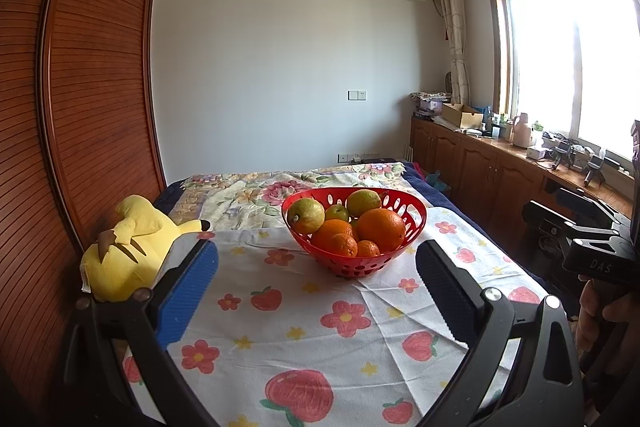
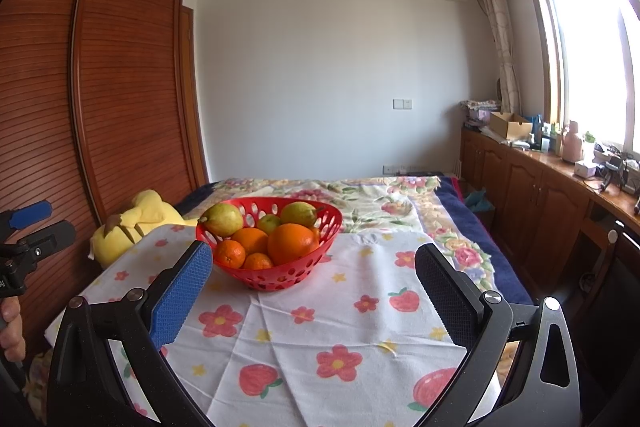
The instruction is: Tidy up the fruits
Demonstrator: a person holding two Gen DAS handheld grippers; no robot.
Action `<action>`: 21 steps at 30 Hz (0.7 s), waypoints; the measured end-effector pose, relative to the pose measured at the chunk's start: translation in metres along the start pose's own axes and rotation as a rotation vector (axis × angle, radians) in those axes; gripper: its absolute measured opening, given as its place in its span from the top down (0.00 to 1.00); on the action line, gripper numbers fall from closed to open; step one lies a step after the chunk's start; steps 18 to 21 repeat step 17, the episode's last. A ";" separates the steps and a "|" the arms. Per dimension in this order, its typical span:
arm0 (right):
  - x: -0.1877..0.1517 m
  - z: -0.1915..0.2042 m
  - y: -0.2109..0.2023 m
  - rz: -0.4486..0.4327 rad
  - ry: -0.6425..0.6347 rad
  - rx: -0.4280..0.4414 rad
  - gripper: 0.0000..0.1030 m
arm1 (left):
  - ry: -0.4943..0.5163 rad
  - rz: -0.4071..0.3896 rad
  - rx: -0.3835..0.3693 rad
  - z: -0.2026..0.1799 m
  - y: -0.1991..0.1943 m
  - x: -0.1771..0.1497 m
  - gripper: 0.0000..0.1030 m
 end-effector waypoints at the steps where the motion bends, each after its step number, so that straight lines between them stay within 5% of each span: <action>1: 0.000 0.000 0.000 0.000 0.000 0.000 0.00 | 0.000 0.000 0.000 -0.001 -0.001 0.000 0.03; 21: 0.000 0.000 0.000 0.000 -0.001 0.001 0.00 | 0.000 0.000 0.006 -0.002 -0.001 -0.001 0.03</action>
Point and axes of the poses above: each gripper's, at about its wrist camera, not at the fingertips, and y roughly the way its jaws point, z to its left, x to its top, the point moved 3 cm from there along y, roughly the way its jaws point
